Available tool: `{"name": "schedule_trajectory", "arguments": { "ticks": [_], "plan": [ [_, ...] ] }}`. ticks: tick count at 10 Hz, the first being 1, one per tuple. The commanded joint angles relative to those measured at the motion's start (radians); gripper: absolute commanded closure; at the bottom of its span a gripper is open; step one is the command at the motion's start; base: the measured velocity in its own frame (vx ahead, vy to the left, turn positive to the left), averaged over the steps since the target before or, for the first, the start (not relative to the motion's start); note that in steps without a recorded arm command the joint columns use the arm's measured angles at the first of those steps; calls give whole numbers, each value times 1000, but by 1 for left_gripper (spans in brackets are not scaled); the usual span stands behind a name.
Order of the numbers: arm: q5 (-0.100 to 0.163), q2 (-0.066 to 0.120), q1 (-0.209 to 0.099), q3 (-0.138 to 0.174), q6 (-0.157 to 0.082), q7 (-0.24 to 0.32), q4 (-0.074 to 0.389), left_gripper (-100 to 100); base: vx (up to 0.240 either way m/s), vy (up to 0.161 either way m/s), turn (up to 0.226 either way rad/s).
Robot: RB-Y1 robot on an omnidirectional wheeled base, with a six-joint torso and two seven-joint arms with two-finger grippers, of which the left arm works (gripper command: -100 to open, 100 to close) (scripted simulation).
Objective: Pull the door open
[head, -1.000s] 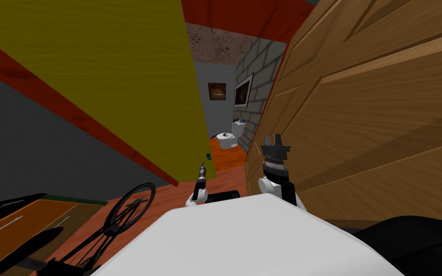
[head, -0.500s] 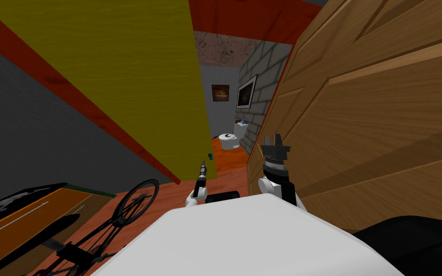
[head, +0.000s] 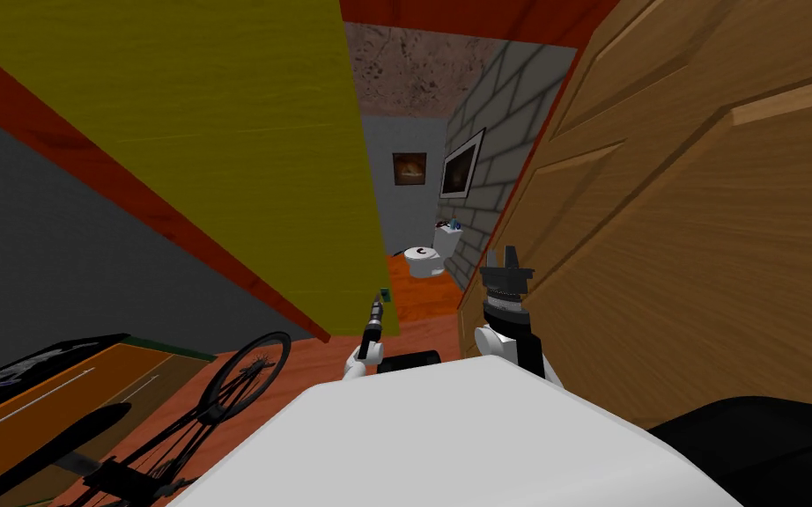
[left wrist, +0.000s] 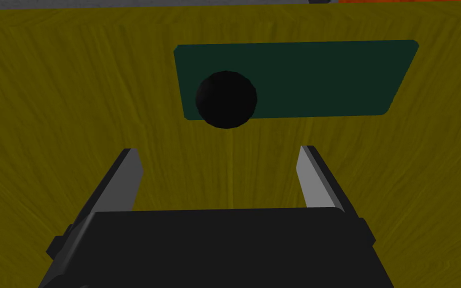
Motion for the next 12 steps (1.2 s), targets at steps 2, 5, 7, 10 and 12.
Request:
{"name": "schedule_trajectory", "arguments": {
  "ticks": [2,5,7,10,12],
  "plan": [
    [-10,-3,-3,1,-1,6,3,-100,224,-75,18],
    [-8,-3,-3,1,-1,5,4,100,14,-6,-4],
    [-8,-3,-3,1,-1,5,4,100,-19,8,-4],
    [-11,8,-2,-2,2,10,9,100,-41,22,-20],
    [-12,19,-2,-4,1,17,11,100,-179,48,-66]
  ]
}}
